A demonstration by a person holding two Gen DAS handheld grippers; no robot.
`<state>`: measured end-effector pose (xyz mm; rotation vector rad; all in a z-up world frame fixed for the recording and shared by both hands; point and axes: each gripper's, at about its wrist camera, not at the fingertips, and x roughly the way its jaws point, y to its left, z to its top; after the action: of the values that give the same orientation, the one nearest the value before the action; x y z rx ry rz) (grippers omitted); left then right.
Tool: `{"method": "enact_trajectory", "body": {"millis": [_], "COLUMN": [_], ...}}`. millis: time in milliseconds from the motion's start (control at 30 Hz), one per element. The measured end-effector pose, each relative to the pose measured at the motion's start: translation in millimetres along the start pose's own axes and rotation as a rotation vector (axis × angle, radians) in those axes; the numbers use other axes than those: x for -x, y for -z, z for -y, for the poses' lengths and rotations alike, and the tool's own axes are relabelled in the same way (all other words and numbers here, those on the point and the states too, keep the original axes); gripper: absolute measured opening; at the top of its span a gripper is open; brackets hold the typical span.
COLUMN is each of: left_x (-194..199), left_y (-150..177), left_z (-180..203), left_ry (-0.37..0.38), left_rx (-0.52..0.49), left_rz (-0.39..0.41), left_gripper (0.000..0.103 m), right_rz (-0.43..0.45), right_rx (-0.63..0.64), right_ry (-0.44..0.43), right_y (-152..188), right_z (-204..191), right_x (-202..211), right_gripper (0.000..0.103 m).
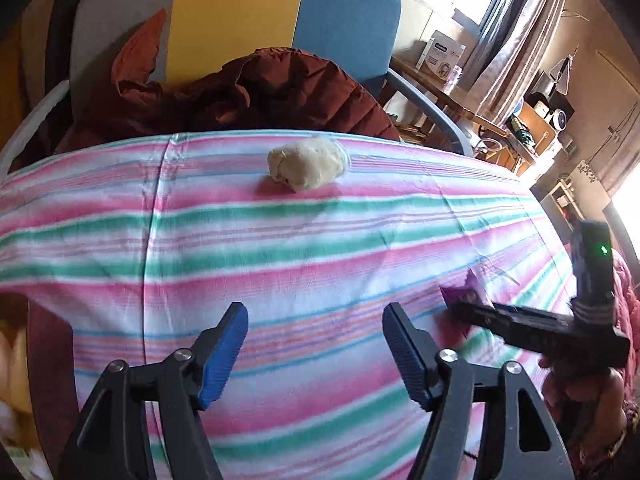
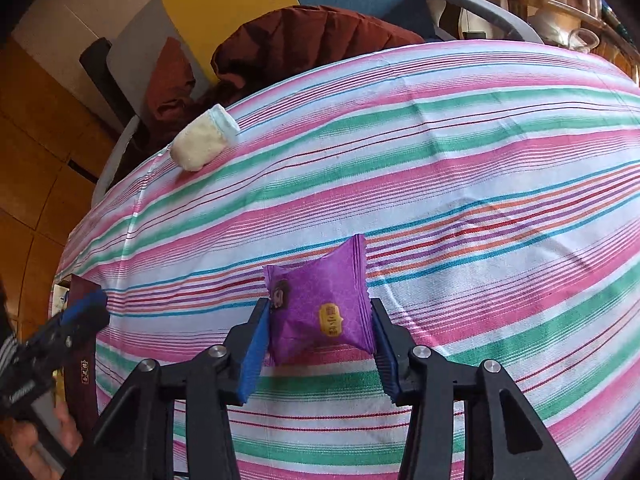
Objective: Organize objects
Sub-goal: 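Grasp the cream sock with the left tool while the right holds the packet, then carry the purple packet and cream sock into the gold tray and open both tools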
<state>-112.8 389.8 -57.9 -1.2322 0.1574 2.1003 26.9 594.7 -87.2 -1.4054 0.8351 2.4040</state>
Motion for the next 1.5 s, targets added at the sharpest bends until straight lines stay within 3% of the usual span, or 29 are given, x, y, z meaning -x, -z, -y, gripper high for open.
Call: {"method": "enact_trajectory", "body": {"millis": [167,333,533,700,800,933,1200,1500], "left_x": [-31.2,-72.0,-106.2,-124.2,-122.7,-118.0,-84.1,-40.1], "left_y": [-46.3,-78.3,-96.0,-89.1,-83.0,-79.1,-42.6,6.6], "left_z": [11.7,21.5,28.2,43.6,38.9,32.4,22.1,17.0], "left_ry": [-0.095,-0.160,-0.165,-0.277,-0.318,-0.310,-0.248,-0.193], "left_rx": [-0.116,-0.240,-0.282,-0.406,-0.364,-0.310,-0.187,-0.121], "left_rz": [0.050,0.029,0.012,0.027,0.080,0.101,0.171,0.220], "left_gripper": [0.077,0.080,0.083,0.084,0.073,0.066,0.063,0.063], "right_rz": [-0.027,-0.046,-0.067,-0.069,-0.070,-0.069,-0.055,-0.038], "right_rx": [0.030,0.014,-0.036,-0.024,-0.022,-0.021,-0.020,0.030], "right_ry": [0.008,-0.007,-0.053,-0.041,-0.041,-0.040,-0.056,-0.058], "right_y": [-2.8,-6.1,-8.9,-7.8,-8.0,-8.3,-11.3,-8.7], "right_z": [-2.4,0.9,8.4,4.6,5.4,5.8,4.0,-3.1], "right_x": [-1.9,-3.7,-3.7,-2.9,-2.4,-2.7,-5.3,-6.4], "right_gripper": [0.048,0.049,0.052,0.053,0.053,0.052,0.050,0.049]}}
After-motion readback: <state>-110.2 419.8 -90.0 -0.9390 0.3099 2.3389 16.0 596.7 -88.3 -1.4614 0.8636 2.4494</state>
